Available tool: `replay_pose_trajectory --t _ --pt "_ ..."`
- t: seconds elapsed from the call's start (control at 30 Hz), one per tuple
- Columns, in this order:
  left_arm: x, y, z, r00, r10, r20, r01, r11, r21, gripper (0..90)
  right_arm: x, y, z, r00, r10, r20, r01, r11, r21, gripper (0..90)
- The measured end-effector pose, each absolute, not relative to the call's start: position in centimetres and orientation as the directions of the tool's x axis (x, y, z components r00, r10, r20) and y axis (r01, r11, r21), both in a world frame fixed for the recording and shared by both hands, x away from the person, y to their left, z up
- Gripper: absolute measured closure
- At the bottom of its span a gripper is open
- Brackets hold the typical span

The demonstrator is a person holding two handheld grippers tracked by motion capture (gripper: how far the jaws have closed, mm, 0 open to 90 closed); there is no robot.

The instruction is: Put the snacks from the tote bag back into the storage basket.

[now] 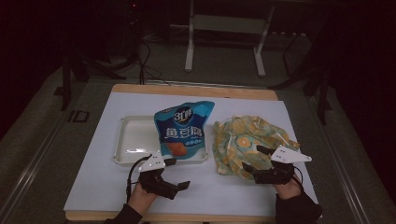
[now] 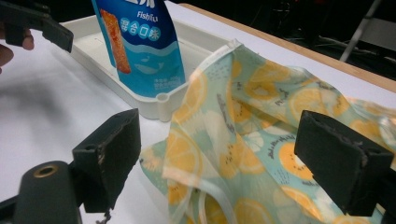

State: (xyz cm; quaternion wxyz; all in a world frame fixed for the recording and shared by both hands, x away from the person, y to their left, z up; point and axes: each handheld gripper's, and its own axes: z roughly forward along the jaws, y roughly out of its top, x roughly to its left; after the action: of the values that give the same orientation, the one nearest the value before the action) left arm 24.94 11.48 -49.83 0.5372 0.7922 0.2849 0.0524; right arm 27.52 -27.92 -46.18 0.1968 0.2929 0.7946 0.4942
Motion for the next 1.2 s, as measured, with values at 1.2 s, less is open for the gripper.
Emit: replay_pose_trajectory --t 1.2 --pt "24.7 10.6 -51.1 0.86 0.485 -0.16 0.352 -0.337 0.873 2.3 25.2 -32.2 -48.1 -0.642 0.765 -0.053 0.289 0.306 0.907 14.3"
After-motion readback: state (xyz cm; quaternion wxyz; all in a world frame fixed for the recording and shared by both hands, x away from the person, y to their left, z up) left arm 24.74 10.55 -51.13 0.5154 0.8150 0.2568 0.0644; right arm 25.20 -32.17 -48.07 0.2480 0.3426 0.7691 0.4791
